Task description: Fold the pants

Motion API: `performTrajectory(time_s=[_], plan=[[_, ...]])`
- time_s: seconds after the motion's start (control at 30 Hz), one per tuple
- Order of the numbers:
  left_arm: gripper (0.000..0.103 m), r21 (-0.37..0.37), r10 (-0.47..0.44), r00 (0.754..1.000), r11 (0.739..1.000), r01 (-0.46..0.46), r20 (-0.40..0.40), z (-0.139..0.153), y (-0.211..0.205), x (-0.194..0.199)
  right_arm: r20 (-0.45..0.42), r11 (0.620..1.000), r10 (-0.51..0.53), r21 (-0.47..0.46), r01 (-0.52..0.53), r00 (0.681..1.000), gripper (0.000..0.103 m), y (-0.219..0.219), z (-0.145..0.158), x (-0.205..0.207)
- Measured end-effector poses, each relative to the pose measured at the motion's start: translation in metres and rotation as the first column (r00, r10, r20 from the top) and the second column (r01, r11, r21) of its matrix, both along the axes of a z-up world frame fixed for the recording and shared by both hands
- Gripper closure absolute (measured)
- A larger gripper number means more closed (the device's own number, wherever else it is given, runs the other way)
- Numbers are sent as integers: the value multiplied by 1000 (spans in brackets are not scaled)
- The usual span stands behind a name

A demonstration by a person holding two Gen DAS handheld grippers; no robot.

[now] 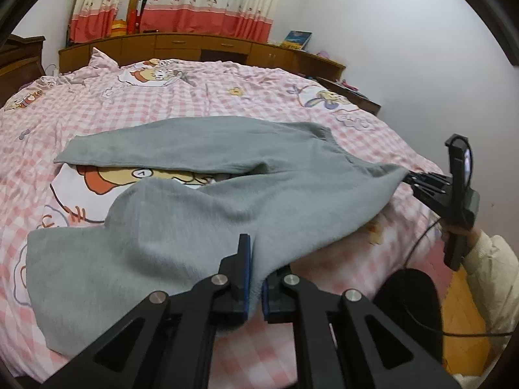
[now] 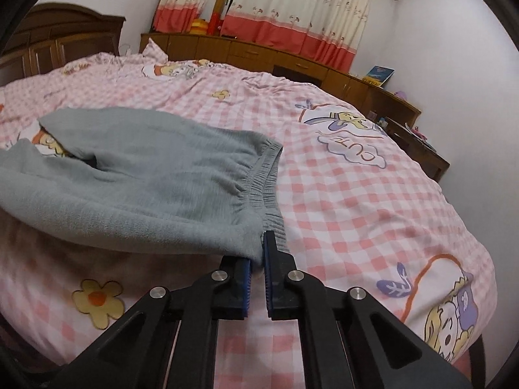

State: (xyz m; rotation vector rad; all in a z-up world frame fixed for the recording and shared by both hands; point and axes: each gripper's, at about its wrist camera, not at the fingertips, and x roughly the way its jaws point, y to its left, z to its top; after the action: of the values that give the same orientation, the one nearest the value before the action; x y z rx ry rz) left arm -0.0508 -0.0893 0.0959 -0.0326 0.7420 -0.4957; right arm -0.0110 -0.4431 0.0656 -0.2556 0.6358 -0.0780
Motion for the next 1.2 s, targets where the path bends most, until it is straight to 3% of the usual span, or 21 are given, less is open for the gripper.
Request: performTrajectory(time_s=[0.33, 0.5, 0.6, 0.77, 0.87, 0.97, 1.03, 1.1, 1.2], plan=[[100, -24, -8, 1000, 1000, 8, 19, 26, -6, 1, 19, 1000, 2, 6, -2, 1000, 97, -2, 13, -6], [100, 30, 55, 993, 998, -58, 100, 60, -6, 55, 45, 999, 37, 15, -37, 998, 97, -2, 40, 34], [100, 49, 86, 991, 995, -92, 105, 65, -8, 103, 34, 998, 40, 55, -42, 999, 97, -7, 48, 72], [99, 139, 119, 992, 983, -123, 31, 30, -13, 191, -37, 988, 43, 153, -37, 998, 97, -19, 39, 149], [99, 142, 149, 988, 980, -142, -44, -1, -10, 229, -100, 984, 32, 180, -14, 994, 97, -23, 18, 187], [98, 145, 182, 975, 976, -163, -128, -36, -5, 261, -151, 985, 6, 170, 20, 989, 85, -22, -2, 212], [95, 145, 187, 969, 976, -164, -160, -50, -2, 270, -151, 985, -19, 165, 44, 988, 66, -26, -6, 217], [91, 143, 189, 966, 976, -165, -176, -61, 0, 273, -126, 985, -55, 154, 74, 991, 57, -35, -4, 213], [90, 127, 183, 969, 978, -163, -164, -62, 4, 270, -110, 980, -71, 175, 90, 991, 53, -52, 0, 203]])
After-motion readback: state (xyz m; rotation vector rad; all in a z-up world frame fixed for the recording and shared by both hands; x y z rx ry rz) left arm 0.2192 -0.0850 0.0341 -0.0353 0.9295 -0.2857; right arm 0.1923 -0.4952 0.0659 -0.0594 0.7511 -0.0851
